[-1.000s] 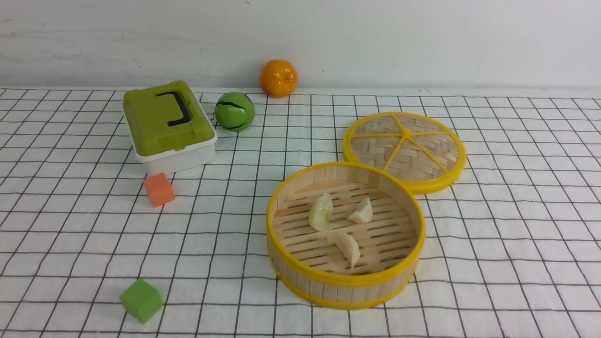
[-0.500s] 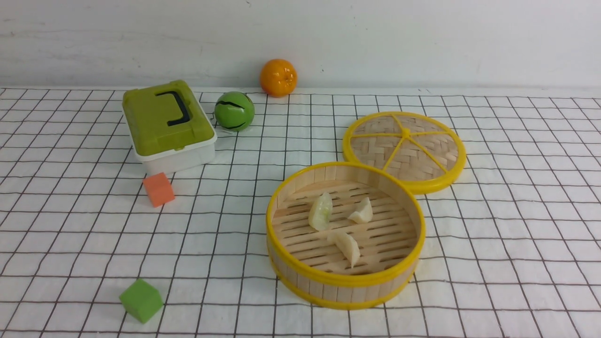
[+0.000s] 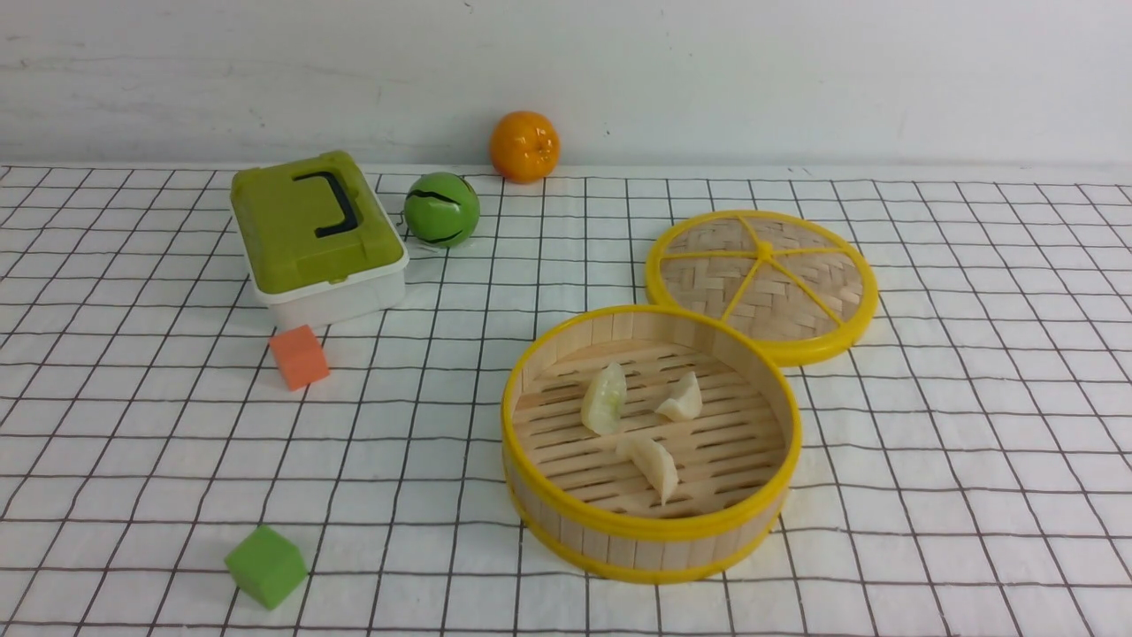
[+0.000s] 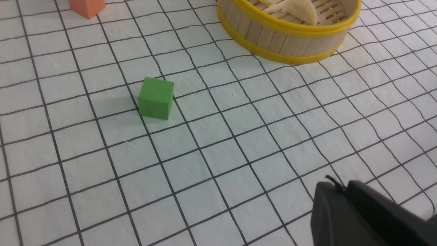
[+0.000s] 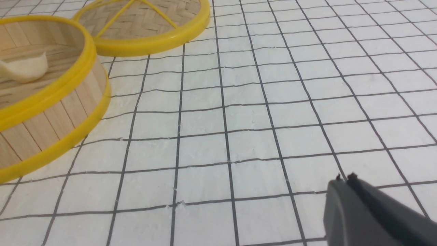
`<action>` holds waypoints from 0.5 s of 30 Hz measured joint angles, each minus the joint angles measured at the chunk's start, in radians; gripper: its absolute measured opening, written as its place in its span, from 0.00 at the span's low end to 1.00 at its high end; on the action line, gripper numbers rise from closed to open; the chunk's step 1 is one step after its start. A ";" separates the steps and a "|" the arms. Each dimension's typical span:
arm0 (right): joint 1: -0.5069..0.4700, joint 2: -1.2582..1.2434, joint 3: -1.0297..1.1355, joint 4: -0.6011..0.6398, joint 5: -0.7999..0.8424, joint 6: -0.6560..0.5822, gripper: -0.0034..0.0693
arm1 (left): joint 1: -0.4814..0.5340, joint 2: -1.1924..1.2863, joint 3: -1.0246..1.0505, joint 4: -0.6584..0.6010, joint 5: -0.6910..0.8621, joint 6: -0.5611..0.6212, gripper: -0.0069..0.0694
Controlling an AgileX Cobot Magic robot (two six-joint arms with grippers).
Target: Put the dumplings into the steamer on the table with the white tablecloth.
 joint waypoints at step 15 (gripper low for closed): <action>-0.001 0.000 0.000 -0.001 0.000 0.000 0.05 | 0.059 0.000 0.179 -0.023 -0.650 0.000 0.15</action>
